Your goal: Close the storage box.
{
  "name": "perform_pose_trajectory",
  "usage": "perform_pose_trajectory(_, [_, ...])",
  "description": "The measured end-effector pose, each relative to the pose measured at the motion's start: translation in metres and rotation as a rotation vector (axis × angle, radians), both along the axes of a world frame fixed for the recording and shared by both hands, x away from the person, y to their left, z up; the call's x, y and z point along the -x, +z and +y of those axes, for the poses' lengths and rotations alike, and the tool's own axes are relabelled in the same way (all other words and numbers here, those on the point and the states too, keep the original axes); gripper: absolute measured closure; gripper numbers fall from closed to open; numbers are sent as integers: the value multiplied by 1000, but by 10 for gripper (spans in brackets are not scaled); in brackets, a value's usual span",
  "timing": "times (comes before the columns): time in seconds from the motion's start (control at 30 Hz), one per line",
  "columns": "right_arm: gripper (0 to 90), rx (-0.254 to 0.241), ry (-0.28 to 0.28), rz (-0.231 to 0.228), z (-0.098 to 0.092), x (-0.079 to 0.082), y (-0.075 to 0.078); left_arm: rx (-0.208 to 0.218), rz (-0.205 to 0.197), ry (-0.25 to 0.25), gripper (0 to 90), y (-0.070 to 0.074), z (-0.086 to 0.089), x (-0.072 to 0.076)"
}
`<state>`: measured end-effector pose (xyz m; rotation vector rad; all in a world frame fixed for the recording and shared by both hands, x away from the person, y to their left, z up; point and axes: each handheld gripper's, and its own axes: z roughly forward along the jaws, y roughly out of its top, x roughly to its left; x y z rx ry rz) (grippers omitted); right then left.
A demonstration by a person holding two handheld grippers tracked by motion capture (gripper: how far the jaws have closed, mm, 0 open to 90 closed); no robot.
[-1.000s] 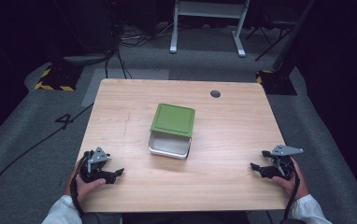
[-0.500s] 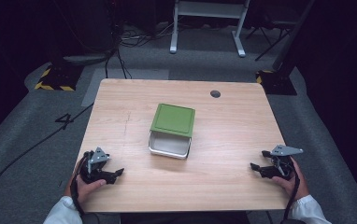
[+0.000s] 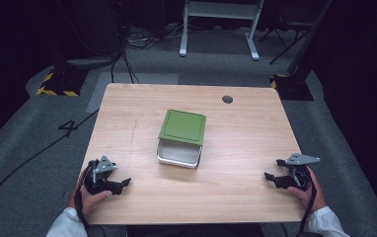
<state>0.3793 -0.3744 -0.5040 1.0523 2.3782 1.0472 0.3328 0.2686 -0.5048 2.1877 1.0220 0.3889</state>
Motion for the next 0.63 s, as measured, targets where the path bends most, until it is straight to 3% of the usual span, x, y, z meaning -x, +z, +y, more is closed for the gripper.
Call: perform_pose_trajectory(0.63, [165, 0, 0, 0, 0, 0, 0, -3, -4, 10, 155, 0, 0, -1])
